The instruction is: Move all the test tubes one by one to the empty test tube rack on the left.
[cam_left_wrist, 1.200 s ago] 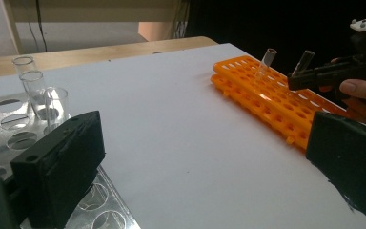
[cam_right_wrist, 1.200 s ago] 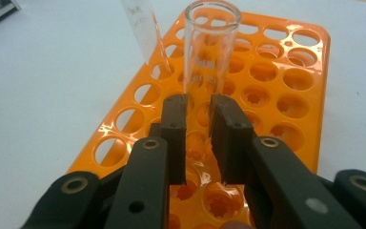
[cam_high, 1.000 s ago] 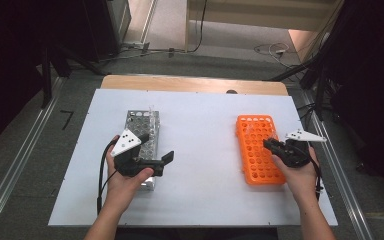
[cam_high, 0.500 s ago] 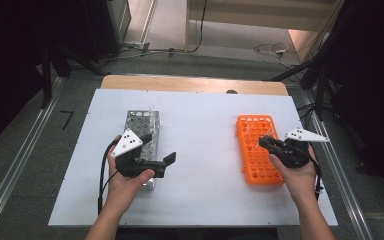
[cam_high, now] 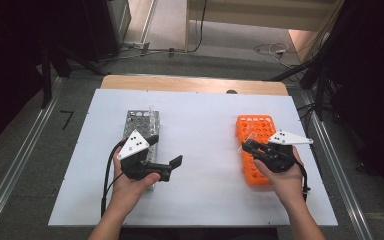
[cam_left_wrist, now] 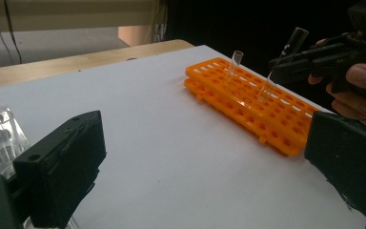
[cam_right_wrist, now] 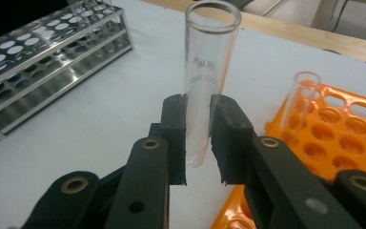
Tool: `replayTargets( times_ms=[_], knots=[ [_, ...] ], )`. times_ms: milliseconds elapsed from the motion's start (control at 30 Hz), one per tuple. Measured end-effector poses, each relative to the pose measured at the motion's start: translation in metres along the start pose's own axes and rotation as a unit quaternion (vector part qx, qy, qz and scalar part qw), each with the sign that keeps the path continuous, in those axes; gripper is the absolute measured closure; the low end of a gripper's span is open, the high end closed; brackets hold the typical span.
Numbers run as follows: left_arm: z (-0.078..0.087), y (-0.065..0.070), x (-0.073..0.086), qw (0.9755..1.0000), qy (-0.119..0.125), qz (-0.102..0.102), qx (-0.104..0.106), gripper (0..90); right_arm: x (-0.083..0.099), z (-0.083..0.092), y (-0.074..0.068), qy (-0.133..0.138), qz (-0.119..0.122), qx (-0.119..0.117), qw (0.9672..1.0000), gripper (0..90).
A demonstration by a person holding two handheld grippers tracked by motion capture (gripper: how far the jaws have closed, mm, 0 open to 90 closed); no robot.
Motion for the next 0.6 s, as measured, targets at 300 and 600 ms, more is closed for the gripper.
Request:
replayTargets(
  times_ms=[300, 600],
  knots=[
    [-0.006, 0.011, -0.003, 0.9997, 0.001, -0.009, 0.023, 2.3, 0.000, -0.009, -0.026, -0.008, 0.020, -0.033, 0.9992, 74.1],
    [-0.013, 0.025, -0.005, 0.9984, -0.001, -0.015, 0.055, 7.0, 0.001, -0.017, -0.052, -0.021, 0.038, -0.069, 0.9967, 74.1]
  ],
)
Point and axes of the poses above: each handheld gripper's, and its own axes: z roughly backward along the jaws, x roughly out of its underside, y roughly to its right, the point moved 1 cm from there along -z, roughly forward along the jaws, and after that the axes turned 8 degrees about -z, right-handed, at the moved point
